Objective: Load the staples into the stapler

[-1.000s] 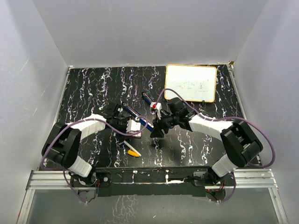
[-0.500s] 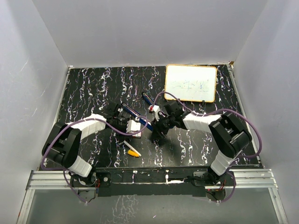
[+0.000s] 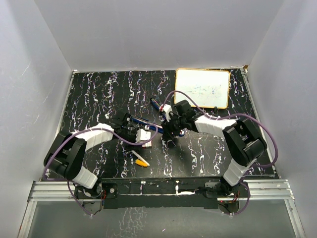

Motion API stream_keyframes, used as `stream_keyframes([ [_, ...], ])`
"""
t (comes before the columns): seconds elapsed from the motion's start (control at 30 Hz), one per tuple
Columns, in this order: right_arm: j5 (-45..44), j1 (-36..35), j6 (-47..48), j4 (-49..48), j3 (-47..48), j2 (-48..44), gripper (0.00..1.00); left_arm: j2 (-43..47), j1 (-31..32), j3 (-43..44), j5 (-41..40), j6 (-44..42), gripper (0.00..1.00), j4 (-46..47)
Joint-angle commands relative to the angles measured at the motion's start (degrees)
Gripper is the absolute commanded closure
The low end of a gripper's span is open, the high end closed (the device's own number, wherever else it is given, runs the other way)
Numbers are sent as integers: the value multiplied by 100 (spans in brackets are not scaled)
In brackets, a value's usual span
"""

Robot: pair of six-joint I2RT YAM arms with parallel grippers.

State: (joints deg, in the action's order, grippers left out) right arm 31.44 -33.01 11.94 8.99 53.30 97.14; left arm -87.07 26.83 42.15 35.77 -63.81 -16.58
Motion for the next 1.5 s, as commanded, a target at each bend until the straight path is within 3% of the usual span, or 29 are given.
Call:
stream_keyframes([
  [0.0, 469, 1, -215, -42, 304, 209, 55, 66, 221, -279, -5, 559, 48, 134],
  [0.47, 841, -271, -1590, -427, 671, 899, 57, 350, 616, -656, -619, 1220, 47, 859],
  [0.77, 892, -418, -1523, -337, 586, 885, 57, 365, 620, -509, -1133, 899, 44, 354],
  [1.1, 921, -660, -1590, -535, 590, 956, 57, 629, 613, -653, -1224, 1090, 44, 269],
  [1.47, 920, -576, -1334, -338, 1332, 1292, 60, 539, 615, -590, -1218, 1449, 52, 214],
])
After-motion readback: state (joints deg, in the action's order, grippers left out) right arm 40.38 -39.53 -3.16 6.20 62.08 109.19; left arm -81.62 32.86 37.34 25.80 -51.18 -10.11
